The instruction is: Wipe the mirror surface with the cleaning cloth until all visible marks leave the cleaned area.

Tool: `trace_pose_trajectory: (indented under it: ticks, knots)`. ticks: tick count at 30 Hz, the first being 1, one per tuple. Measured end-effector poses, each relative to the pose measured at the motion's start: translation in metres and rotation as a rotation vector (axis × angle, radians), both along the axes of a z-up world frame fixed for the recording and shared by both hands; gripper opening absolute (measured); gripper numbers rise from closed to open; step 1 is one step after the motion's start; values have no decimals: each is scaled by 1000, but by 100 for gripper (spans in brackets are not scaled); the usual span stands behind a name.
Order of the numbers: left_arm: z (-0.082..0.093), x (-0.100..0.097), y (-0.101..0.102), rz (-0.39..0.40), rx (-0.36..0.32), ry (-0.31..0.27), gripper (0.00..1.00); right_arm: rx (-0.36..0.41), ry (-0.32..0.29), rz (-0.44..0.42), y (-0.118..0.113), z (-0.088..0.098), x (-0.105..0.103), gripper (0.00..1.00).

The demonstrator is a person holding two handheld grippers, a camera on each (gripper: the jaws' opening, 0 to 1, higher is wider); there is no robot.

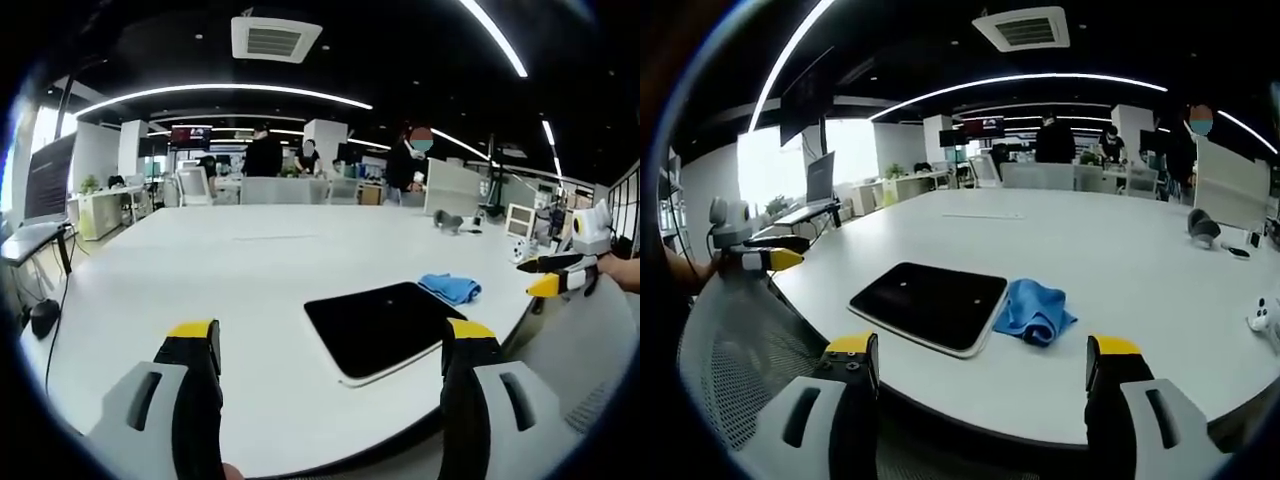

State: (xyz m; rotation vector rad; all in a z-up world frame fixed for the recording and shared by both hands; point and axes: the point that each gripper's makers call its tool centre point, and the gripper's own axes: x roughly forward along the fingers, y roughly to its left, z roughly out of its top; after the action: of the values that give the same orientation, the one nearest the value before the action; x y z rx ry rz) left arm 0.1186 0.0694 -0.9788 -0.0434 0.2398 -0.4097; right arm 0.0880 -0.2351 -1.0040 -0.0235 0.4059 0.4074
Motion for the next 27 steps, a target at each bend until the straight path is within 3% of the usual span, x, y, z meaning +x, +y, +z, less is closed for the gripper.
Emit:
trace_pose_trajectory:
  ticks: [11, 18, 20, 27]
  knots:
    - [4, 0, 0, 0, -31, -19, 89, -4, 6, -9, -3, -2, 1, 84]
    - [5, -1, -2, -12, -39, -22, 89, 25, -20, -45, -10, 4, 3, 82]
    - [5, -1, -3, -12, -42, -22, 89, 12, -50, -50, -13, 9, 4, 80]
    - [5, -3, -5, -27, -43, -19, 90, -26, -74, -90, -18, 16, 4, 78]
